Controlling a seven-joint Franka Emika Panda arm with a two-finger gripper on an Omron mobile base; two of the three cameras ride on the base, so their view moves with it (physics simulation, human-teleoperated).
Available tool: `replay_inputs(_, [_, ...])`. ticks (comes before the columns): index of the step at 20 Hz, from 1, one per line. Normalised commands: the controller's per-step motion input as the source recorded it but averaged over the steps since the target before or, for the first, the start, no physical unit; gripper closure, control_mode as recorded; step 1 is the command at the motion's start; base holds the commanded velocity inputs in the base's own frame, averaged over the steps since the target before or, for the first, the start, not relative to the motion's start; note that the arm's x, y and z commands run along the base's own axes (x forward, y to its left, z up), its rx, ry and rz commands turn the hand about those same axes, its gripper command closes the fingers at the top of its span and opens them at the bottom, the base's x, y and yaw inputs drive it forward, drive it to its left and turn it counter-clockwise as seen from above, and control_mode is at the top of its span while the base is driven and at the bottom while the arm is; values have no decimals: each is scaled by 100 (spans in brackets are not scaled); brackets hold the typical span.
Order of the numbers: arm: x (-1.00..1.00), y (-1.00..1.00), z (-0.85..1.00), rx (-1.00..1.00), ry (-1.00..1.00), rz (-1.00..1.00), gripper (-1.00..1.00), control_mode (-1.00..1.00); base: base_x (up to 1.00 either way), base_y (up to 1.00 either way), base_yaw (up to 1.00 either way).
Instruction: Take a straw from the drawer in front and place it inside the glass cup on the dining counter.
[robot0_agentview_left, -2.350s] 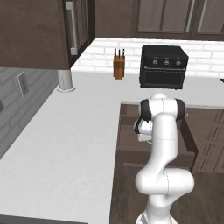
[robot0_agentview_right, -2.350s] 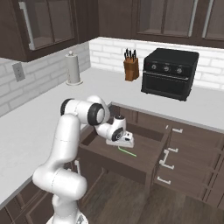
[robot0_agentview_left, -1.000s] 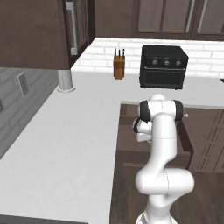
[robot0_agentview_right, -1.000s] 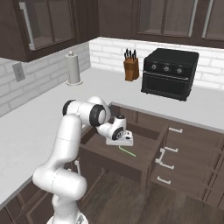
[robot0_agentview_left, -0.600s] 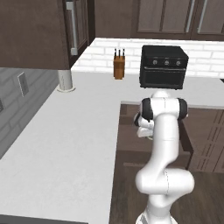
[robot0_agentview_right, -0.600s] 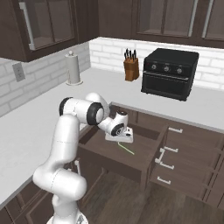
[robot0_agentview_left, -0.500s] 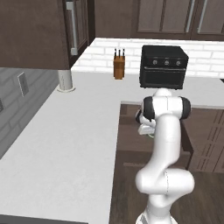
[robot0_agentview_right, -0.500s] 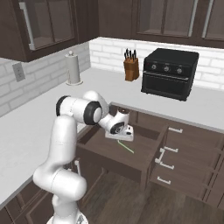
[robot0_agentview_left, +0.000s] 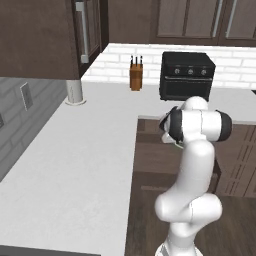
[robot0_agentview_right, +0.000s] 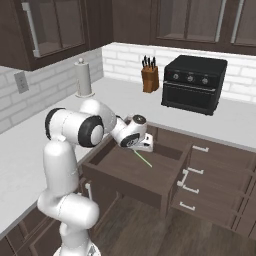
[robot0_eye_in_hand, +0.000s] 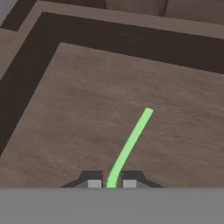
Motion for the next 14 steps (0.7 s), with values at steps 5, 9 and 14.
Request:
replay_inputs(5, [-5,0,100,0,1,-17,100,-100,0,0,0])
replay_inputs(9, [-26,0,100,2,5,-18,100,-100,0,0,0])
replay_inputs(14, [-56,0,100,1,3,-16,100,-100,0,0,0])
